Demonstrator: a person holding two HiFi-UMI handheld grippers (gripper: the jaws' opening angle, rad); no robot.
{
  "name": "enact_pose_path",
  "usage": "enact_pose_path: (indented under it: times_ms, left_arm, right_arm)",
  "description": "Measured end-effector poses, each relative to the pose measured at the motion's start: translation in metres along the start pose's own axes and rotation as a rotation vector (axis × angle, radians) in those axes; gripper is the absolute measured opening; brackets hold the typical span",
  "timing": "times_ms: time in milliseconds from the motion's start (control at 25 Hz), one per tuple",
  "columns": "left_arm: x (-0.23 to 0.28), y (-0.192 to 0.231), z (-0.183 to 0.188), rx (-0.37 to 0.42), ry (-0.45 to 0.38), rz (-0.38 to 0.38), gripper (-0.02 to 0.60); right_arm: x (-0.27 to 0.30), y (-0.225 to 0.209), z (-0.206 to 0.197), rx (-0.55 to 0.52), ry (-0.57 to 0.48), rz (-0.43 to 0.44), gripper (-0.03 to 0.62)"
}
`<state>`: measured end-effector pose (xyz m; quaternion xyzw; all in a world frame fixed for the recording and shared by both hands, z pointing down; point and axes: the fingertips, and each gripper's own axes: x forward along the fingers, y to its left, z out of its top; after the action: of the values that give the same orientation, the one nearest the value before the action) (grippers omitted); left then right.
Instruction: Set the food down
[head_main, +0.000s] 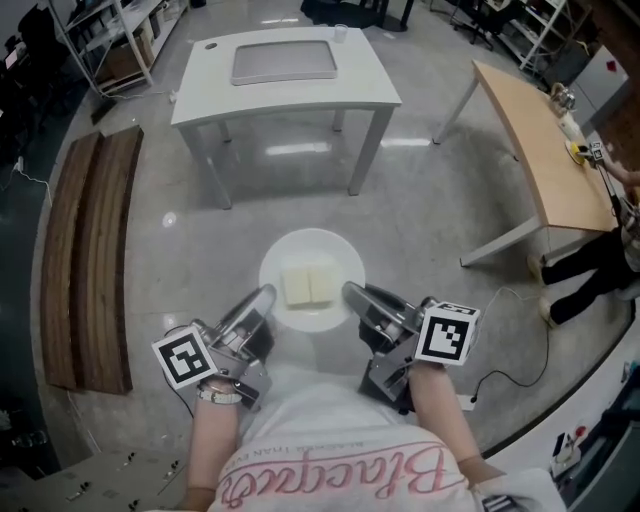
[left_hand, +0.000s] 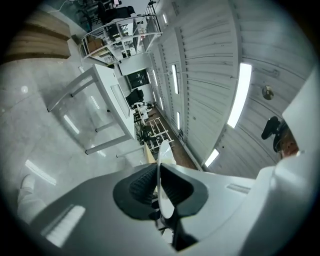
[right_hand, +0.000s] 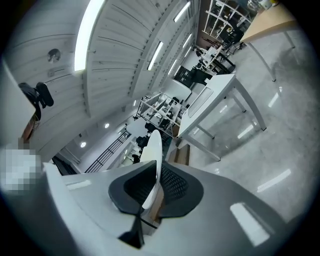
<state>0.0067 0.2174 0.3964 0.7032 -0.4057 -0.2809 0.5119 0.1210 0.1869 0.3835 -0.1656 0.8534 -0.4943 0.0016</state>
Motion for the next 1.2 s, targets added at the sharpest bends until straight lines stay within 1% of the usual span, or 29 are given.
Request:
enact_pose_path:
  times_ms: [200,360,440,720,880,1040,1200]
  left_arm:
    - [0.022,0.004,0.044,-0.04,-0.023,-0.047,0.02]
    - [0.037,0.004,0.081,-0.076,-0.021,-0.102,0.015]
    - [0.044,0.006,0.096,-0.076,-0.013,-0.112,0.014]
    - [0.066,0.017,0.139,-0.048,0.026,-0.107,0.014]
    - [0.074,0.024,0.15,-0.048,0.042,-0.113,0.014]
    - [0.086,0.027,0.156,-0.066,0.047,-0.114,0.014]
    - [0.1,0.032,0.167,-0.077,0.045,-0.119,0.014]
  right_arm:
    - [0.034,-0.004,0.034,-0.008,-0.015,-0.011,0.025]
    - [0.061,-0.003,0.06,0.0,-0.04,0.009,0.028]
    - [0.073,-0.004,0.07,-0.005,-0.048,0.01,0.028]
    - [0.109,-0.014,0.099,-0.033,-0.054,-0.011,0.028]
    - [0.119,-0.021,0.106,-0.029,-0.053,-0.023,0.025]
    - [0.12,-0.025,0.117,0.015,-0.065,0.002,0.024]
    - [0.127,-0.033,0.131,0.027,-0.057,0.014,0.031]
